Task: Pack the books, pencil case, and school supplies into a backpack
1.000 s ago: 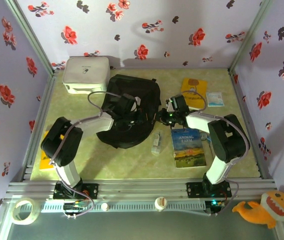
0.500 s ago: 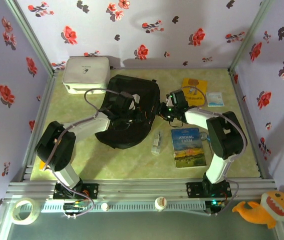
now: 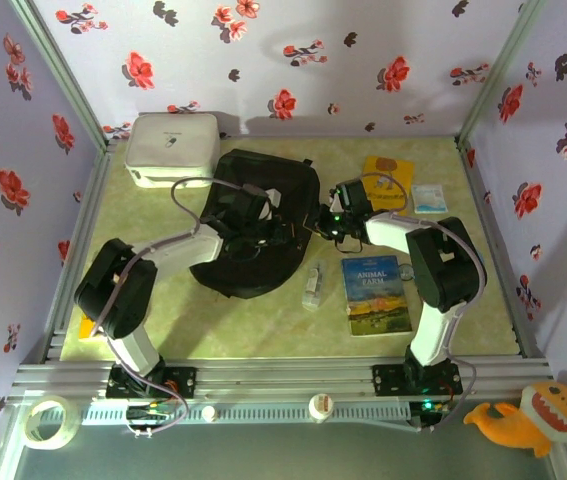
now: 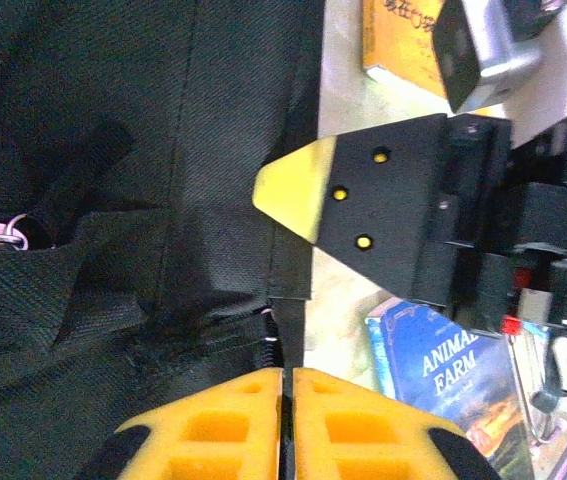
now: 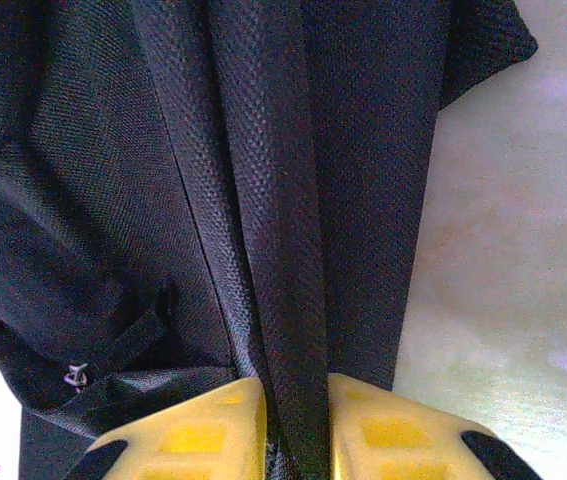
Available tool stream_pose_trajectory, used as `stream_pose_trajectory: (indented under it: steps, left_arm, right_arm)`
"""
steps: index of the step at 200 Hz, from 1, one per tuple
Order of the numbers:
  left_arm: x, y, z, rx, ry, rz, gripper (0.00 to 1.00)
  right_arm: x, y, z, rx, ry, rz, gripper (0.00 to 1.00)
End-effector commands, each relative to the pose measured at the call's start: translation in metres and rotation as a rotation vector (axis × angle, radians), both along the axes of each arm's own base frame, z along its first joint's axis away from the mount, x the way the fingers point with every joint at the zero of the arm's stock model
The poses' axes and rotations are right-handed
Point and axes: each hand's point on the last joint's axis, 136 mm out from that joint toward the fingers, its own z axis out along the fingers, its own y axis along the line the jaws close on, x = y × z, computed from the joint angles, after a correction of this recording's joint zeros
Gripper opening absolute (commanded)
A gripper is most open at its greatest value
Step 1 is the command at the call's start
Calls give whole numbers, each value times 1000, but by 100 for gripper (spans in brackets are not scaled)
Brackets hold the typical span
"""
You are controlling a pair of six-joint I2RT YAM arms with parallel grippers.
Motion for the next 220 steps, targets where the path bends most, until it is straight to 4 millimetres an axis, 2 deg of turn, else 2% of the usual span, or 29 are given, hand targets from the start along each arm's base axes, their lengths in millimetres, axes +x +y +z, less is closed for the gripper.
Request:
stream_pose_trajectory:
  steps: [1, 51, 76, 98, 123, 151, 165, 220]
  left_arm:
    - [6, -8, 2, -18, -19, -5, 11]
    - [0, -6, -11, 4, 16, -8, 15]
    - [3, -8, -11, 1, 15, -11, 0]
    - [4, -6, -11, 15, 11, 0, 0]
    - [2, 6, -13, 69, 23, 29, 0]
    - [-10, 23, -13, 123, 47, 50, 0]
    - [-18, 32, -14, 150, 65, 55, 0]
    - [-44, 69, -12, 255, 129, 119, 0]
  right_arm:
    - [1, -1, -2, 10, 18, -12, 19]
    - [0, -1, -3, 12, 23, -19, 18]
    - [0, -2, -3, 9, 22, -21, 15]
    - [1, -4, -4, -3, 23, -32, 12]
    - [6, -8, -5, -28, 17, -55, 8]
    - [18, -15, -3, -68, -10, -103, 3]
    - [26, -20, -2, -91, -27, -138, 0]
    - [67, -38, 9, -138, -106, -259, 0]
